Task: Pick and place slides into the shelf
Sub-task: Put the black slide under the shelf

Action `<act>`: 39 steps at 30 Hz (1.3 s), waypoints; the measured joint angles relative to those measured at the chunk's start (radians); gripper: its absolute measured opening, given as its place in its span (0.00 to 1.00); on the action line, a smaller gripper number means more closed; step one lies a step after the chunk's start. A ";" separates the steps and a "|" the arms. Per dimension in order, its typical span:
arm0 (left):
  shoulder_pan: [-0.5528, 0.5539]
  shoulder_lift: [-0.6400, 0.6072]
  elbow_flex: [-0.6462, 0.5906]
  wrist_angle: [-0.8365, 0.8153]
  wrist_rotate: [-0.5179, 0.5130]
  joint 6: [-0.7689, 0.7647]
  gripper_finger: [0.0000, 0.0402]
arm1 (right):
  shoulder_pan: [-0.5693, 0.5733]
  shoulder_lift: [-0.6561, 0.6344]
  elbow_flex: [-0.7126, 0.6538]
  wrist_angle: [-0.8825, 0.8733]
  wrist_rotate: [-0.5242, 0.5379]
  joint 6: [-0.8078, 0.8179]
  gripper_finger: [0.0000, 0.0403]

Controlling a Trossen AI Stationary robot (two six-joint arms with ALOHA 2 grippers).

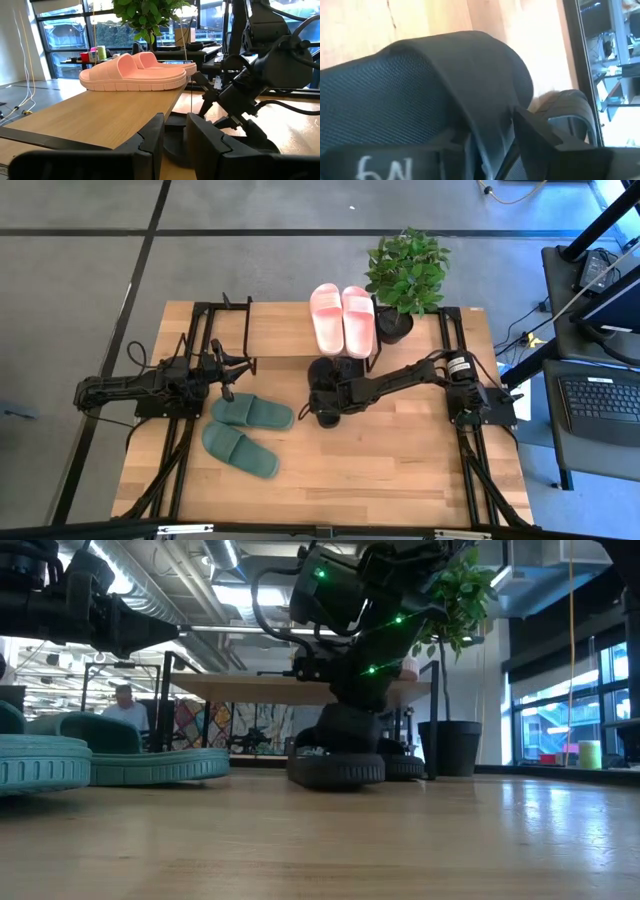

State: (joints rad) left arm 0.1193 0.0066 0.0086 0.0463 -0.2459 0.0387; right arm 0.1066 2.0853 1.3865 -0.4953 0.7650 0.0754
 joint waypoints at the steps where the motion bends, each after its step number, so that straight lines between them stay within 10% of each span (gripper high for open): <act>1: 0.000 0.000 0.000 0.000 0.000 0.000 0.19 | 0.000 0.000 0.000 0.000 0.000 0.007 0.31; 23: 0.000 0.000 0.000 0.000 0.000 0.000 0.19 | 0.077 0.000 0.171 -0.213 -0.050 0.082 0.64; 30: 0.000 0.000 0.000 0.000 0.000 -0.001 0.19 | 0.133 -0.002 0.293 -0.495 -0.375 0.166 0.64; 34: 0.000 0.000 0.000 0.000 0.000 -0.003 0.19 | 0.157 -0.002 0.276 -0.429 -0.702 0.074 0.64; 39: 0.000 0.000 0.000 0.000 0.000 -0.003 0.19 | 0.160 -0.002 0.184 -0.250 -0.849 0.064 0.64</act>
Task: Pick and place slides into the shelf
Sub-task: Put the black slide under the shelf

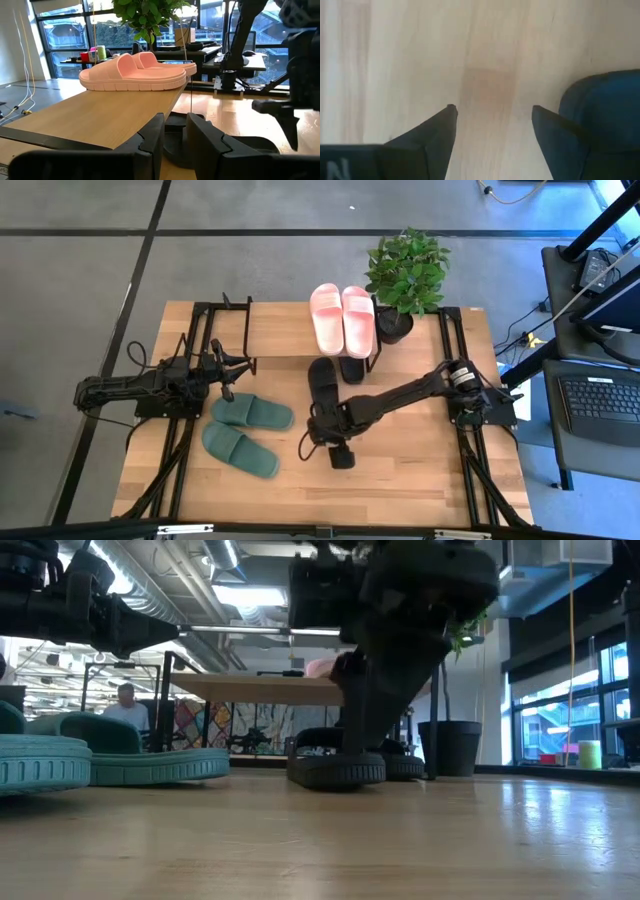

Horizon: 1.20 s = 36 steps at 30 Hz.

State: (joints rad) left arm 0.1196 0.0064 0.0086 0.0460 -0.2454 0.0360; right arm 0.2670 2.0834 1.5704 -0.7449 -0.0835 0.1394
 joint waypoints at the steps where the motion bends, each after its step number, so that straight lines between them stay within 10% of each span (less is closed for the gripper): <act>1: 0.000 0.000 0.000 0.000 0.000 0.000 0.19 | 0.000 0.000 -0.016 0.024 -0.001 -0.001 0.64; 36: 0.000 0.000 0.000 0.000 0.000 0.001 0.19 | -0.227 0.000 -0.118 0.232 0.189 -0.047 0.64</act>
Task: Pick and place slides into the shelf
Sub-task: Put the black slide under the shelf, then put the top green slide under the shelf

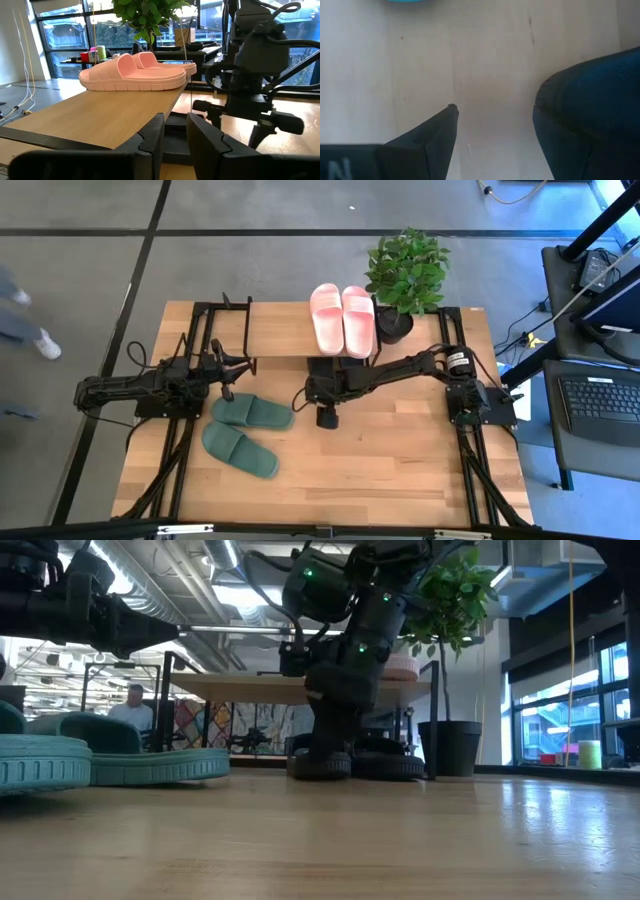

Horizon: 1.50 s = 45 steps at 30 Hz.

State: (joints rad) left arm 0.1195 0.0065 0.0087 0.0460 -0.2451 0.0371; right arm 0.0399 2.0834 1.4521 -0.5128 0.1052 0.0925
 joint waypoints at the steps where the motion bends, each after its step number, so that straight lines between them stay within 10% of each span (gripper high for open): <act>1: 0.000 0.000 0.000 0.000 0.000 0.000 0.19 | -0.004 0.000 0.000 -0.001 0.000 0.000 0.64; 18: 0.000 0.000 0.000 0.000 0.000 -0.001 0.19 | 0.095 -0.119 0.000 -0.117 0.006 0.061 0.64; 27: 0.000 0.000 0.000 0.000 0.000 -0.047 0.19 | 0.220 -0.295 -0.033 -0.366 0.331 0.154 0.64; 45: 0.000 0.000 0.000 0.009 -0.007 -0.088 0.19 | 0.133 -0.912 -0.744 0.149 0.178 -0.100 0.64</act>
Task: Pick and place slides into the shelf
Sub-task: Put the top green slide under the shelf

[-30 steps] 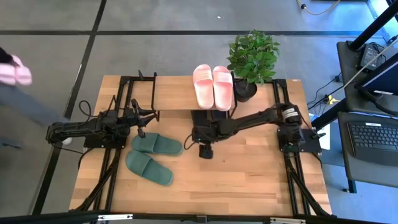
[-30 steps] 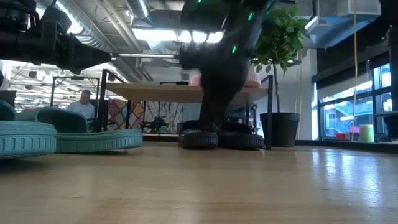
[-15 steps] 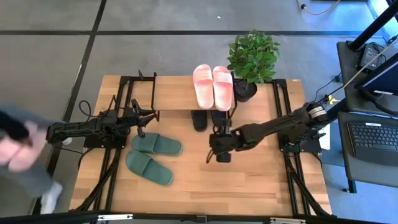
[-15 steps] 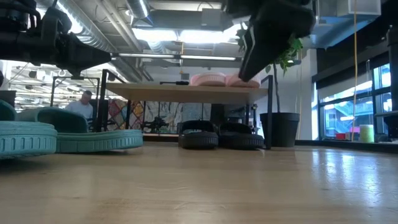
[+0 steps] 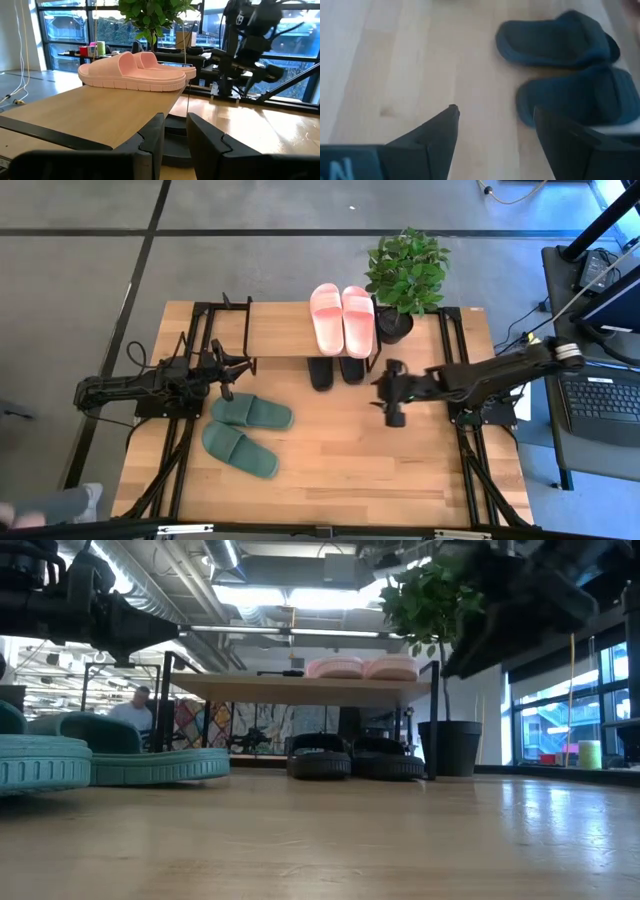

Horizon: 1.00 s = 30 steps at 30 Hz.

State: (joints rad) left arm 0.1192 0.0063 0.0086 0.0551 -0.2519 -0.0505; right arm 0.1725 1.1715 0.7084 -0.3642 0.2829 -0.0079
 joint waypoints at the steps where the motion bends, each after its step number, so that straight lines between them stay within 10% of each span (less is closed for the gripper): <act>1: 0.000 0.000 0.000 0.001 -0.001 0.000 0.19 | -0.005 -0.040 -0.029 0.003 -0.007 0.000 0.64; 13: 0.000 0.000 0.000 0.005 -0.001 -0.003 0.19 | -0.013 -0.383 -0.392 0.348 -0.119 0.025 0.64; 30: 0.000 0.000 0.000 -0.013 0.064 -0.079 0.19 | -0.013 -0.415 -0.482 0.452 -0.120 0.051 0.64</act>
State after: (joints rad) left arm 0.1192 0.0063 0.0086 0.0419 -0.1876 -0.1291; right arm 0.1600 0.7563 0.2260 0.0875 0.1627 0.0433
